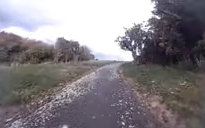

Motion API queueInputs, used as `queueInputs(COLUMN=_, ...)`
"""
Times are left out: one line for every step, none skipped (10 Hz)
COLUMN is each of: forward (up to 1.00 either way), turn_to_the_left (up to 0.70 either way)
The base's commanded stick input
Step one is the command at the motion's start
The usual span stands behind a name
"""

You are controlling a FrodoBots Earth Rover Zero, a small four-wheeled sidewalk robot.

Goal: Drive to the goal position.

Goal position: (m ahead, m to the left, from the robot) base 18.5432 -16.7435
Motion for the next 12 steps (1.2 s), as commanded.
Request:
queueInputs(forward=0.6, turn_to_the_left=-0.15)
queueInputs(forward=0.6, turn_to_the_left=-0.15)
queueInputs(forward=0.6, turn_to_the_left=-0.15)
queueInputs(forward=0.6, turn_to_the_left=-0.15)
queueInputs(forward=0.6, turn_to_the_left=-0.15)
queueInputs(forward=0.6, turn_to_the_left=-0.15)
queueInputs(forward=0.6, turn_to_the_left=-0.15)
queueInputs(forward=0.6, turn_to_the_left=0.0)
queueInputs(forward=0.6, turn_to_the_left=0.0)
queueInputs(forward=0.6, turn_to_the_left=0.0)
queueInputs(forward=0.6, turn_to_the_left=0.0)
queueInputs(forward=0.6, turn_to_the_left=0.0)
